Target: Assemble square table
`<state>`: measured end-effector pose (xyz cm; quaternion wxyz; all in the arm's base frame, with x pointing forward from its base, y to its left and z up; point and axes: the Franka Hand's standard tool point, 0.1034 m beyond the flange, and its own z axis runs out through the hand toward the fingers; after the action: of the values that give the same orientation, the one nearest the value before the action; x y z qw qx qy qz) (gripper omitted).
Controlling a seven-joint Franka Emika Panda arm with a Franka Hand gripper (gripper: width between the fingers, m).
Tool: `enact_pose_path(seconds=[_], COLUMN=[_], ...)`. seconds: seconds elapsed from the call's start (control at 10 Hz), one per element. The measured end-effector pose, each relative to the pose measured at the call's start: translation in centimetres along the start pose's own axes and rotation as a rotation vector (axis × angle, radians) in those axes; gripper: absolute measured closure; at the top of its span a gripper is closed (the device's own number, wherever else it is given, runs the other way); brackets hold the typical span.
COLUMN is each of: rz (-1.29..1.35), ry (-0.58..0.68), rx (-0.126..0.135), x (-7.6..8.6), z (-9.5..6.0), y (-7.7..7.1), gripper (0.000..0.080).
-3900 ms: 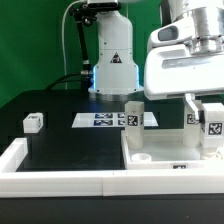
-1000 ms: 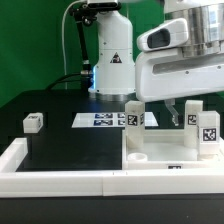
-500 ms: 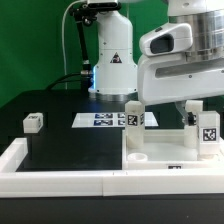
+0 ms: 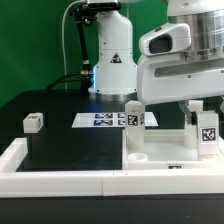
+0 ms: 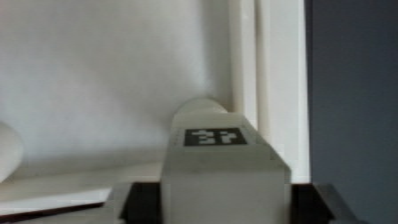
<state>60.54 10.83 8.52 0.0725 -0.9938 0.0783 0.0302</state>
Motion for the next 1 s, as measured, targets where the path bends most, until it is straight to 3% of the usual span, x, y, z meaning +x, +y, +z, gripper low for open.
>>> enact_pose_path(seconds=[0.3, 1.0], rz=[0.346, 1.062], ry=[0.051, 0.065], rx=[0.004, 0.043], x=[-0.14, 0.08], z=[0.26, 0.34], y=[-0.84, -1.11], gripper=[0.0508, 0.0507])
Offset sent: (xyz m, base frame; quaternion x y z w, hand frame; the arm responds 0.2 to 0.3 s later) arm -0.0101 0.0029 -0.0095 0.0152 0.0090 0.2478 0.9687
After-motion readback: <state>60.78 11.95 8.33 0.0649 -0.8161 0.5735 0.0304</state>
